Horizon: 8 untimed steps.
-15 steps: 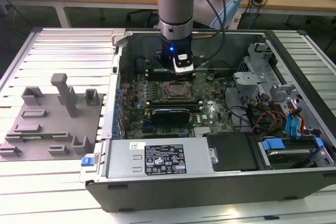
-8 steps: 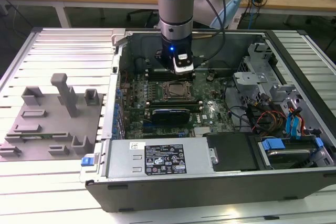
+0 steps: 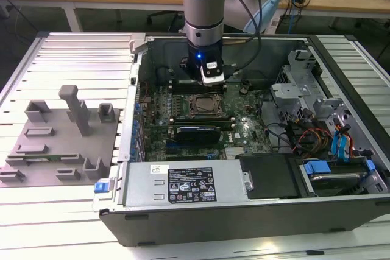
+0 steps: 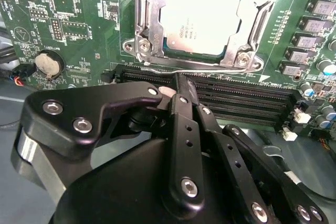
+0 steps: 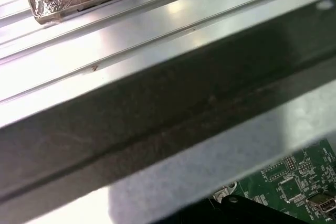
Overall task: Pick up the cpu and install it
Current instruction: 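Install the first cpu locking lever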
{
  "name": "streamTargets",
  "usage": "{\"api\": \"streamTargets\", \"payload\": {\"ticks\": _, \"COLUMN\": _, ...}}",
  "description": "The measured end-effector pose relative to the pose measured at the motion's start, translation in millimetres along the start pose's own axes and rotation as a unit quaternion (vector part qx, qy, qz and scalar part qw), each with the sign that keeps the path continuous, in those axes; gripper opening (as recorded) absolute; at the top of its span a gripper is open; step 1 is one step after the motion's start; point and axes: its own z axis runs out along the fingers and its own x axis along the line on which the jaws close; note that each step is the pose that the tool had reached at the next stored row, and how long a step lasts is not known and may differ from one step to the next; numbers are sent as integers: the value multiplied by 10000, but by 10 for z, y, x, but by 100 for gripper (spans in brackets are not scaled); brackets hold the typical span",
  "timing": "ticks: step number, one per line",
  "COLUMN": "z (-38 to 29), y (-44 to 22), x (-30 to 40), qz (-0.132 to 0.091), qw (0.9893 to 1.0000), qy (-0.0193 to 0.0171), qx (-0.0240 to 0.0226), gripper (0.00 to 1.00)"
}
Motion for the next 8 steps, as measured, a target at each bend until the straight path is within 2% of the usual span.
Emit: {"api": "streamTargets", "payload": {"ticks": 8, "z": 32, "y": -3, "x": -3, "qz": 17, "qw": 10000, "qy": -21, "qx": 43, "gripper": 11}}
